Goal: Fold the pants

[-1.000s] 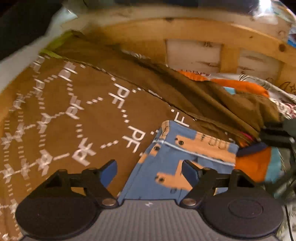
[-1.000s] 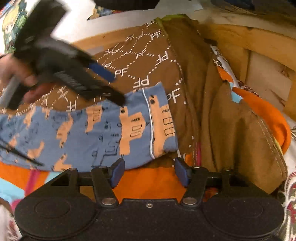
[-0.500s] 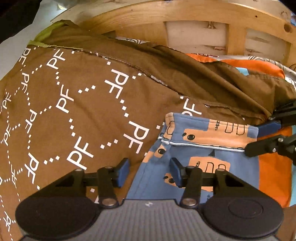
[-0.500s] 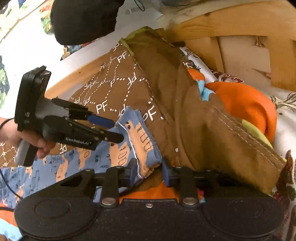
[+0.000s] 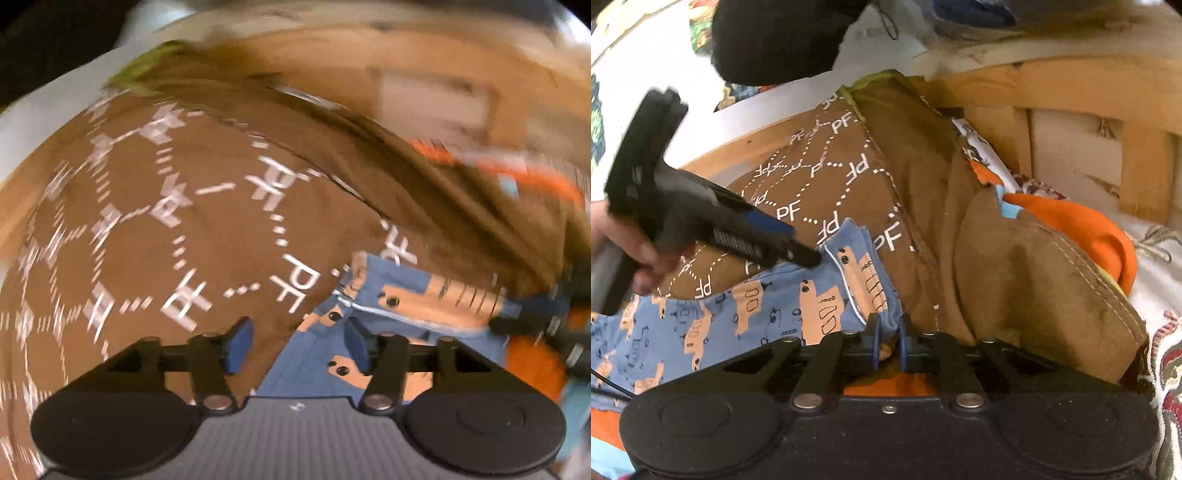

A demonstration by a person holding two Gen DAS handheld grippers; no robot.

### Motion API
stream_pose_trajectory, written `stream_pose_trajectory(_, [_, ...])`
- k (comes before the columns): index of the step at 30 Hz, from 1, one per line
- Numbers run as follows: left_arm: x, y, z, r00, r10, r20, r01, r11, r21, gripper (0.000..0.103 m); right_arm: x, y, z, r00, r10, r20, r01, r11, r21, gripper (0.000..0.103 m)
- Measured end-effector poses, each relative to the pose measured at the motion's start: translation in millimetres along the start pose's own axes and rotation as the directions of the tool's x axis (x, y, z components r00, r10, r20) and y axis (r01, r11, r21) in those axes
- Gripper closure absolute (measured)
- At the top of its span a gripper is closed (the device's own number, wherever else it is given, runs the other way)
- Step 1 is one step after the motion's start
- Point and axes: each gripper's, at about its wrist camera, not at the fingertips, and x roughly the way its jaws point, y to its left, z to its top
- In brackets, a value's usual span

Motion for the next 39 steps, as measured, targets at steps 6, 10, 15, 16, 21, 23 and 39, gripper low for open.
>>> stream_pose_trajectory(6, [-16,11,12,0.977,-0.209,-0.043,0.181,0.920,-0.347,0.027,-3,16,-3,0.999,-0.031,0.026,0.033,0.993,-0.117,0.092])
stream_pose_trajectory(10, [7,5,33,0.954,-0.288,-0.077,0.222,0.858,-0.462,0.027,-5,31,-9,0.997,-0.061,0.051,0.072,0.966,-0.247,0.092])
stream_pose_trajectory(15, [27,-5,50,0.947,-0.273,-0.168,0.148,0.836,-0.528,0.027,-8,50,-17,0.993,-0.081,0.089,0.111,0.904,-0.413,0.092])
stream_pose_trajectory(16, [30,-9,50,0.946,-0.266,-0.184,0.135,0.842,-0.522,0.027,-8,53,-19,0.992,-0.082,0.093,0.115,0.889,-0.444,0.092])
stream_pose_trajectory(21, [33,-17,36,0.948,-0.183,-0.260,0.043,0.885,-0.464,0.054,-10,61,-26,0.992,-0.069,0.102,0.112,0.850,-0.515,0.092])
stream_pose_trajectory(23, [31,-12,30,0.952,-0.178,-0.248,0.039,0.876,-0.480,0.064,-11,61,-26,0.993,-0.067,0.102,0.111,0.850,-0.515,0.093])
stream_pose_trajectory(39, [-23,43,-23,0.951,-0.306,-0.041,0.235,0.803,-0.548,0.091,-5,55,-22,0.994,0.024,0.107,0.030,0.880,-0.473,0.079])
